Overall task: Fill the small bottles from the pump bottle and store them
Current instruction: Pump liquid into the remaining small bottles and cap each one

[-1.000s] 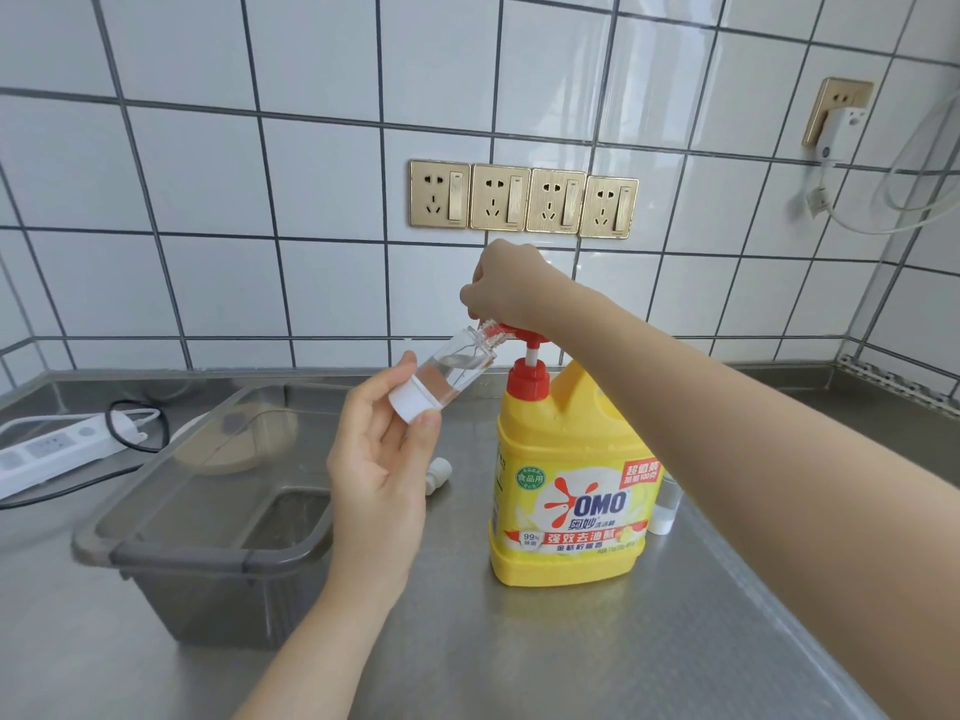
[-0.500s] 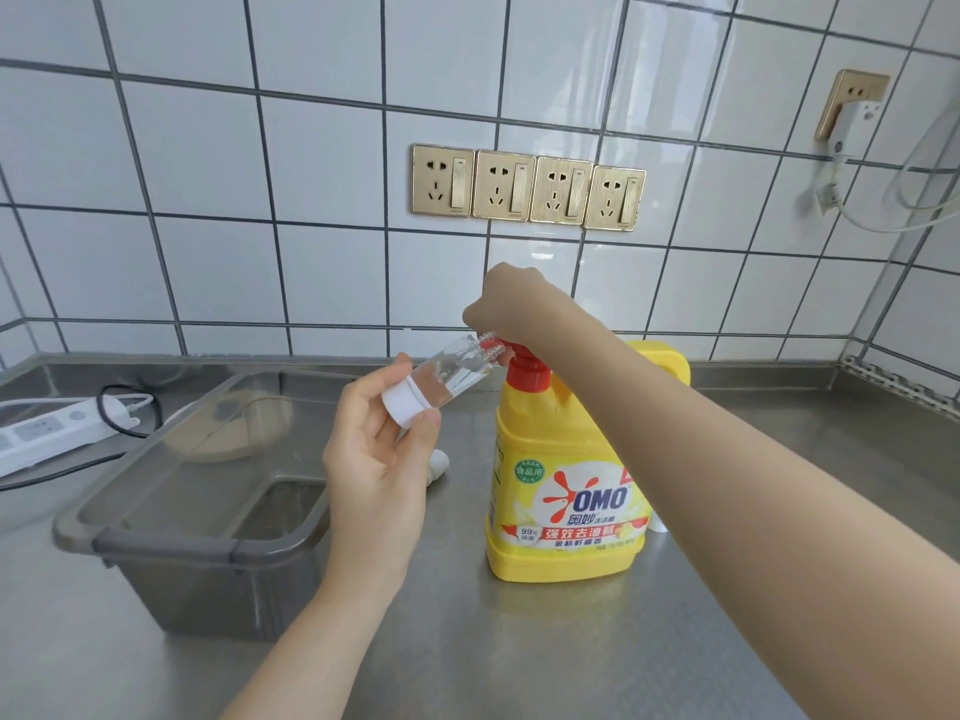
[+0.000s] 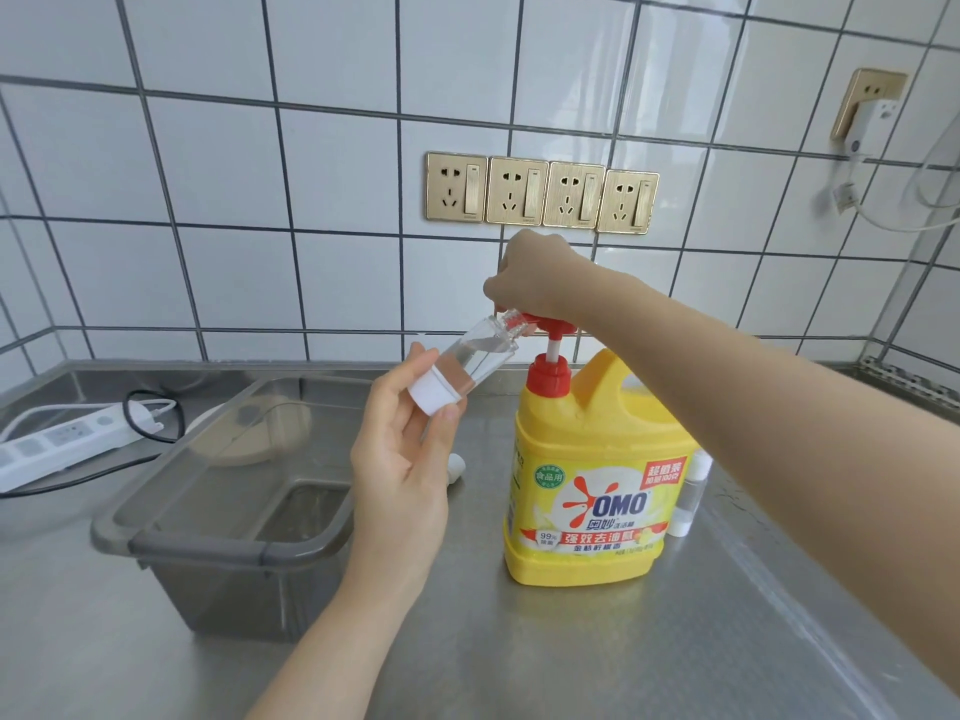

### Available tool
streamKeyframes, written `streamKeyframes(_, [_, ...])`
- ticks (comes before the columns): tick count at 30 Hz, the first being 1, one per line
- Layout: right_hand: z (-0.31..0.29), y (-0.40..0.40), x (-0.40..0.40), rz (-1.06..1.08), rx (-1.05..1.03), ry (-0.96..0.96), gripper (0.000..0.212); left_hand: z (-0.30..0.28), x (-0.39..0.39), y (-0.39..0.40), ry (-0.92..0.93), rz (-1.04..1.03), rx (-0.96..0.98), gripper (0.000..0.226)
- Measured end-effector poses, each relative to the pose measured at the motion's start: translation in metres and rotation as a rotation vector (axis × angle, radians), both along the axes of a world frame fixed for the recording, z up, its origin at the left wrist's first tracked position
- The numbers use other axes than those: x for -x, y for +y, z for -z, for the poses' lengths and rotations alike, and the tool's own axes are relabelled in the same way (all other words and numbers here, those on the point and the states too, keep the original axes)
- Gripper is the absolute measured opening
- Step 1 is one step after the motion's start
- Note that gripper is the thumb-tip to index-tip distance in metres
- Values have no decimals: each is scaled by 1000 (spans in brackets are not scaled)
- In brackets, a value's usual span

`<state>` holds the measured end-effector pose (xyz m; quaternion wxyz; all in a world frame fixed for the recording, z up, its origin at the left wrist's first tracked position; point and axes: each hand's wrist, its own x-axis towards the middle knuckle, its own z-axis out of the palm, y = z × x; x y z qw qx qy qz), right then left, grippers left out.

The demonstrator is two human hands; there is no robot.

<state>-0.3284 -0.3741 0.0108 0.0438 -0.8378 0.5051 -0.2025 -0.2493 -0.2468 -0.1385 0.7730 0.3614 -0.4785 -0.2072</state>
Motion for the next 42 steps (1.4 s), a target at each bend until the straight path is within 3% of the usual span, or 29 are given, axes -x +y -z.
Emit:
streamKeyframes(11, [4,-1,-3,12,-13,-43,21,0,1,0,-3,-5,22,34])
streamKeyframes(17, [9,2,-5,45,-186,-76,19,5,2,-4,9,-26,35,32])
streamKeyframes(28, [24,-4,-7,103,-65,-16,24,12,1,-10,38,-62,17,35])
streamKeyframes(34, [11,3,-4,45,-9,-30,16,7,-1,-7,58,-7,39,34])
streamKeyframes(38, [4,5,-2,-6,-72,-42,28,3,0,-4,31,8,41,33])
streamKeyframes(42, [0,7,-3,-25,-133,-10,21,4,3,-3,38,15,39,32])
